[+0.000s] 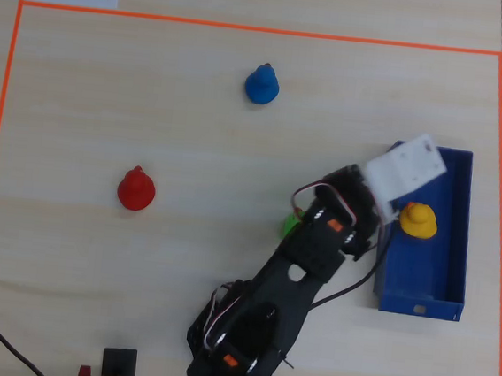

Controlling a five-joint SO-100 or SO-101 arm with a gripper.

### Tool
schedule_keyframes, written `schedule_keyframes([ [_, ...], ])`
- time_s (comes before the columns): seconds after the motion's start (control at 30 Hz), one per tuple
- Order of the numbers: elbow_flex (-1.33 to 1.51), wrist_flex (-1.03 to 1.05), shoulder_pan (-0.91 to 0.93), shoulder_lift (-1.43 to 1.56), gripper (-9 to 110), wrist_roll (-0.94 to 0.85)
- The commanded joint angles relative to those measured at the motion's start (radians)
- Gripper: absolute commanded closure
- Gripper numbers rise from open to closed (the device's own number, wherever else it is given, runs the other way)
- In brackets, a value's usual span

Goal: Grasp yellow duck and put it into box.

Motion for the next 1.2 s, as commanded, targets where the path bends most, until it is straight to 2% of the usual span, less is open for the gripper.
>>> schedule_keyframes([
  [0.0, 0.181, 0.078, -0.37, 0.454, 101, 0.057],
  [0.1, 0.408, 0.081, -0.495, 0.629, 101, 0.072],
  [0.37, 0.885, 0.035, -0.523, 0.896, 101, 0.002],
  [0.7, 0.902, 0.318, -0.557, 1.012, 101, -0.071],
  [1.17, 0.902, 0.318, -0.537, 1.011, 101, -0.069],
])
